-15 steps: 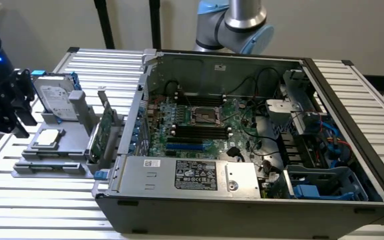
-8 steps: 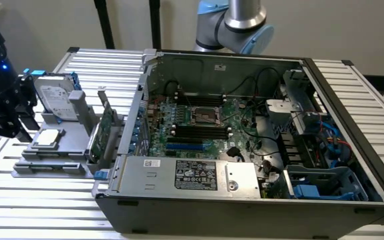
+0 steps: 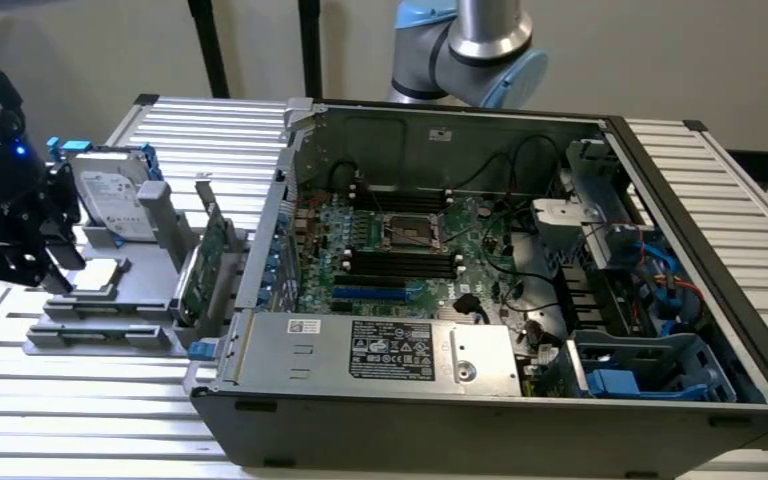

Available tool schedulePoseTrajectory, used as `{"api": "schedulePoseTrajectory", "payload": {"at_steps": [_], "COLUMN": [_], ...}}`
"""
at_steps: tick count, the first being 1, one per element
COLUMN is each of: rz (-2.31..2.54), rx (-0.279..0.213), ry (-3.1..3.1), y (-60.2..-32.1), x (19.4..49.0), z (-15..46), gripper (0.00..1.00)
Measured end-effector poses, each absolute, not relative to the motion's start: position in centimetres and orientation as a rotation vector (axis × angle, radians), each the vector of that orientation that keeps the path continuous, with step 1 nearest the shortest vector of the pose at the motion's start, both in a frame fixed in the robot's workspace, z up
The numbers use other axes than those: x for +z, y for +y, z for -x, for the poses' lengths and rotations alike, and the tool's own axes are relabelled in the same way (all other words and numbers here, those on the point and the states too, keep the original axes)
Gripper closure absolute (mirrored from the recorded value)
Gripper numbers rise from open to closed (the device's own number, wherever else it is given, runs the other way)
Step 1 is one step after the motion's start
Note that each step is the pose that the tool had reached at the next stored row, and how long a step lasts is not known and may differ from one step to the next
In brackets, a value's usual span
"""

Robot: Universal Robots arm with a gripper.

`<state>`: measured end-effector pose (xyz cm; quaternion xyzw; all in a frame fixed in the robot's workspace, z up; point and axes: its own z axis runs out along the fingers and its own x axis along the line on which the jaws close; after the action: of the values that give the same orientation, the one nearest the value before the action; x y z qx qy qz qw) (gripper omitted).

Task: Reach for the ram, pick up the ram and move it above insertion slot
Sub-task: 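Pick up the ram and move it above insertion slot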

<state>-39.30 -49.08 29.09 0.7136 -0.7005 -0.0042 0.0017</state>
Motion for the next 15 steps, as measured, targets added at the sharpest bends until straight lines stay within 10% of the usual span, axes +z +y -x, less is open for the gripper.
{"api": "schedulePoseTrajectory", "payload": {"at_steps": [15], "rz": [-2.24], "rx": [-0.013], "ry": [-2.199], "y": [-49.2], "x": [26.3], "z": [39.3], "gripper": [0.64]}}
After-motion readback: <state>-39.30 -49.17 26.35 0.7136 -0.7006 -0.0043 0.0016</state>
